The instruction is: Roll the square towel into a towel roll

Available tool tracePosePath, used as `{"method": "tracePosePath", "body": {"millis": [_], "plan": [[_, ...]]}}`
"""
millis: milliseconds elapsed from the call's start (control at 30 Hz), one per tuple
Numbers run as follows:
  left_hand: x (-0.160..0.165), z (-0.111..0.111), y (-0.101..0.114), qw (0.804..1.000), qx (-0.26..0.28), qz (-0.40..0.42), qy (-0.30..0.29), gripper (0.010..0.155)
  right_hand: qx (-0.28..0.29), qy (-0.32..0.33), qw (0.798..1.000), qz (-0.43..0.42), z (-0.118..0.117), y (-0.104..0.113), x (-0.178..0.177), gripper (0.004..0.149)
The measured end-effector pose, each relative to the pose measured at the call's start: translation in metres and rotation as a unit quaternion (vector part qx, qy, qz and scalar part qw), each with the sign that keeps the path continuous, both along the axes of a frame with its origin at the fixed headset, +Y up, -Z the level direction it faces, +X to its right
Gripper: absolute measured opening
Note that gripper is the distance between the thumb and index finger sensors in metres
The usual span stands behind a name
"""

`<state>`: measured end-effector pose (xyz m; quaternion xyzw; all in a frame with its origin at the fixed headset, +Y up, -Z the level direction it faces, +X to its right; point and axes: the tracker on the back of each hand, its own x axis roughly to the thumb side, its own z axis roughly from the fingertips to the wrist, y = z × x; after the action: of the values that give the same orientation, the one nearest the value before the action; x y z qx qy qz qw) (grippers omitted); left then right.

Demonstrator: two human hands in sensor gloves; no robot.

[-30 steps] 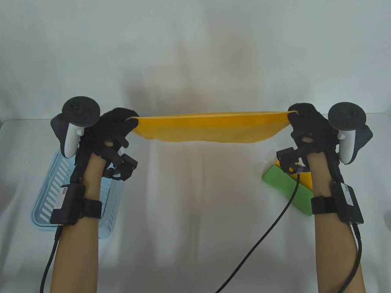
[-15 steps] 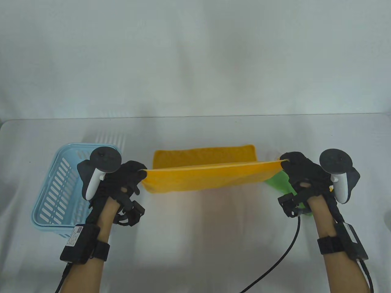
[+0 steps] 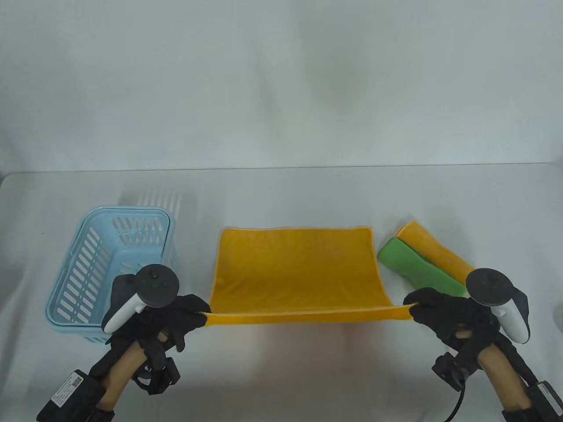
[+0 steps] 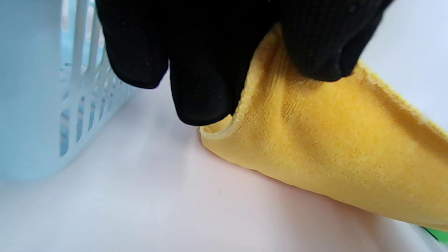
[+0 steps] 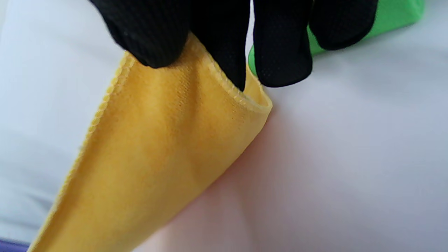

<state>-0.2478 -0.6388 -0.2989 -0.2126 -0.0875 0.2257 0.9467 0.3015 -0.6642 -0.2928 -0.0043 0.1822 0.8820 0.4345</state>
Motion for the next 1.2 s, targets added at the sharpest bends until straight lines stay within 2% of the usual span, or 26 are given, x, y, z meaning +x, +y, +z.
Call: {"method": "tracePosePath", "body": {"millis": [267, 400, 567, 767, 967, 1200], "plan": [[-0.002, 0.025, -0.014, 0.994, -0.079, 0.006, -0.081, 0.041, -0.03, 0.059, 0.998, -0.011, 0.027, 0.0, 0.001, 0.037], [0.004, 0.023, -0.008, 0.996, -0.058, -0.014, -0.066, 0.041, -0.018, 0.044, 0.999, -0.013, 0.025, 0.002, 0.002, 0.037], [0.008, 0.001, 0.007, 0.999, -0.006, -0.028, 0.024, 0.041, 0.017, -0.003, 1.0, -0.005, 0.008, 0.008, 0.0, 0.037], [0.018, -0.03, 0.015, 0.995, 0.01, -0.062, 0.08, 0.041, 0.027, -0.049, 0.998, 0.013, -0.017, 0.012, -0.002, 0.038], [0.028, -0.067, 0.01, 0.987, -0.001, -0.101, 0.128, 0.041, 0.005, -0.088, 0.996, 0.015, -0.05, 0.006, -0.006, 0.038], [0.034, -0.105, -0.01, 0.976, -0.032, -0.125, 0.176, 0.041, -0.023, -0.123, 0.99, 0.063, -0.088, -0.01, -0.014, 0.038]]}}
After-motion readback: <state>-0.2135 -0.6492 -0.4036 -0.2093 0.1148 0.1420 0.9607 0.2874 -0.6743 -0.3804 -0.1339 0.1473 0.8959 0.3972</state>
